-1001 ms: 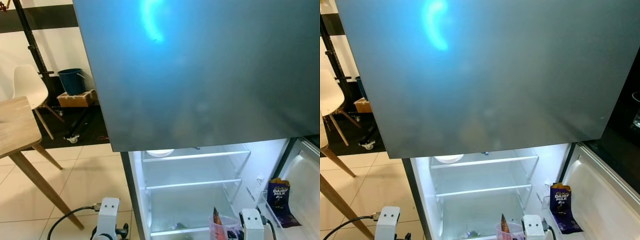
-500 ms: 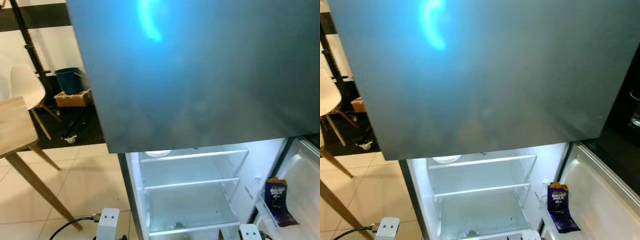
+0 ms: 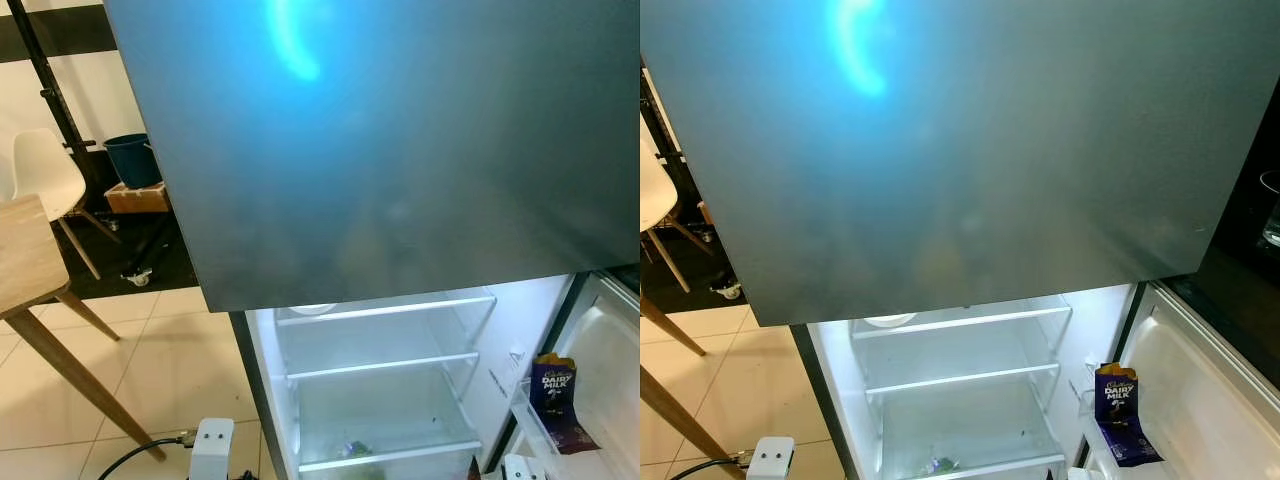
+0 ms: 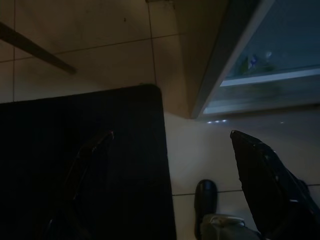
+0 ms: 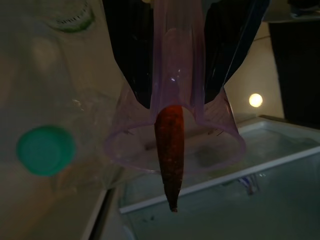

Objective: Restocking fridge

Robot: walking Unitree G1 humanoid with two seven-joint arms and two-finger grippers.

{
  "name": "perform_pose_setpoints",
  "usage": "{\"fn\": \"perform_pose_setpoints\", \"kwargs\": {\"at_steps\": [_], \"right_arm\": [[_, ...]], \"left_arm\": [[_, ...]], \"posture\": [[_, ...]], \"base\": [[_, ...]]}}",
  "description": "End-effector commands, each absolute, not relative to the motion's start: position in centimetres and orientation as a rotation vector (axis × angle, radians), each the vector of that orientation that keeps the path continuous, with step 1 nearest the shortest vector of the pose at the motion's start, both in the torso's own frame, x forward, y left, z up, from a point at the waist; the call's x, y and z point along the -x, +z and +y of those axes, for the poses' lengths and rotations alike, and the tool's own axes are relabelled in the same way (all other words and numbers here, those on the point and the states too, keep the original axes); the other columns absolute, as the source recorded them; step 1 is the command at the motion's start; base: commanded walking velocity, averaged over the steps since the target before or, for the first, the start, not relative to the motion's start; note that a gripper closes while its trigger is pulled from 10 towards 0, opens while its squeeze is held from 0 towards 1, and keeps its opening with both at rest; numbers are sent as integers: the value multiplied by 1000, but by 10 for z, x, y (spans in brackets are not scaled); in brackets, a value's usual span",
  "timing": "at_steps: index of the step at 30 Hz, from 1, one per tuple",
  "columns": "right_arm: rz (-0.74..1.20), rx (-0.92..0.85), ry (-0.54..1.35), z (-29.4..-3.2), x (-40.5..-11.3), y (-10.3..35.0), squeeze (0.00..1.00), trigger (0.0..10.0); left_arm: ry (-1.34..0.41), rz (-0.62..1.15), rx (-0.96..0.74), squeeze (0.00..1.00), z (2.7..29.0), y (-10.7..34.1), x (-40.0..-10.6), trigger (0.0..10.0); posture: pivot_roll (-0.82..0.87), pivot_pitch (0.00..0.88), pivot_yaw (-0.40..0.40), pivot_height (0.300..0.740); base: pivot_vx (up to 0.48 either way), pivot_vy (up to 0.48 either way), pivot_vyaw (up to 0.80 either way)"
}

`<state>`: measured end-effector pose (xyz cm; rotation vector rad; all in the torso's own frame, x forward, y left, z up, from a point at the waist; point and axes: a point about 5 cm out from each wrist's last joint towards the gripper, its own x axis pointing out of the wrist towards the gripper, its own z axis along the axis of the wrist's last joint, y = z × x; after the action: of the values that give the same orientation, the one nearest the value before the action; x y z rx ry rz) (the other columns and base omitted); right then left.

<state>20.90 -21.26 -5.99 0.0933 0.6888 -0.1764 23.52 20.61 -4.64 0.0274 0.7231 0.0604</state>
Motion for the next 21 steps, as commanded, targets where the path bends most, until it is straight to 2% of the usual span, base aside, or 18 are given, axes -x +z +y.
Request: {"fn": "perform_pose_setpoints", "kwargs": {"at_steps": [1, 21], "right_arm": [[637, -113, -169, -213, -217, -53, 0, 10000], [638, -116, -128, -209, -223, -51, 0, 10000]], "left_arm": [[56, 733, -50, 0, 206, -47, -234, 10000], [58, 749, -58, 0, 203, -49, -234, 10000]], "posture": [[-75, 70, 41, 740], [-71, 81, 37, 740]], "base": [[0, 0, 0], [0, 0, 0]]}}
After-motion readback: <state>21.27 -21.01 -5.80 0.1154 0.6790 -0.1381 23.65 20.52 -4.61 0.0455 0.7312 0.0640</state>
